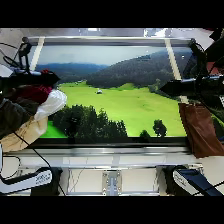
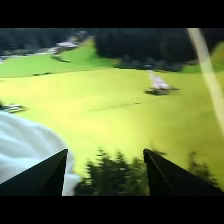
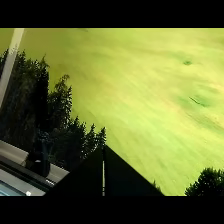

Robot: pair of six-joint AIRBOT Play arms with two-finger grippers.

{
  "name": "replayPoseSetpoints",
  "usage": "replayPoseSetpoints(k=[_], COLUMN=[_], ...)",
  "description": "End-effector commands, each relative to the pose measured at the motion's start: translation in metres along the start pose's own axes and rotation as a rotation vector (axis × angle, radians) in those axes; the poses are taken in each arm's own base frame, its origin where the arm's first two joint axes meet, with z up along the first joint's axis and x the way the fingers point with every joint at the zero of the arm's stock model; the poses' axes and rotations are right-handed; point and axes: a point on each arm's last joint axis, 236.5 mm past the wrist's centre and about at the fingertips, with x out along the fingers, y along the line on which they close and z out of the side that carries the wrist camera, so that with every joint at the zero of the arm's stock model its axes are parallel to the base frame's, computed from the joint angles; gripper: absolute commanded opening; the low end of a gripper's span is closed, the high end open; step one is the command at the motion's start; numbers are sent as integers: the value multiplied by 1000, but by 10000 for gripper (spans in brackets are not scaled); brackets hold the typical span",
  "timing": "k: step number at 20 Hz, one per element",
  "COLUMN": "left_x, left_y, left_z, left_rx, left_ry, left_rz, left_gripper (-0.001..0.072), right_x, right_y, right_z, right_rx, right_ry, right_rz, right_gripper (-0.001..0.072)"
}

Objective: Fold the shirts.

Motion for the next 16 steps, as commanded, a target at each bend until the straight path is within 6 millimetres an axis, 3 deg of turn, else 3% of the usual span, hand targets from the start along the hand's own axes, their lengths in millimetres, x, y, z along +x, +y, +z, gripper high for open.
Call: replayPoseSetpoints(k=[1,2,4,8,10,16], left_x=[-41,-58,-84,-114,-106,-58], left_y=[140,172,218,272,280,275], left_z=[-15,-27,-48,-99,-115,-135], left_rx=[-200,-297,-476,-652,-737,-882], left_ry=[-21,-24,-55,-18,0,45], left_rz=[434,512,572,639,605,466], left_gripper=[608,666,668,668,668,668], right_x=[0,0,1,4,7,12], right_y=[0,0,-1,-4,-7,-10], right_z=[-2,-2,-1,4,6,7], right_rx=[-2,-2,-2,2,8,19], right_ry=[10,9,6,-12,-12,-6], right_rz=[-2,-2,-5,-11,-12,-12], right_gripper=[11,11,11,11,11,10])
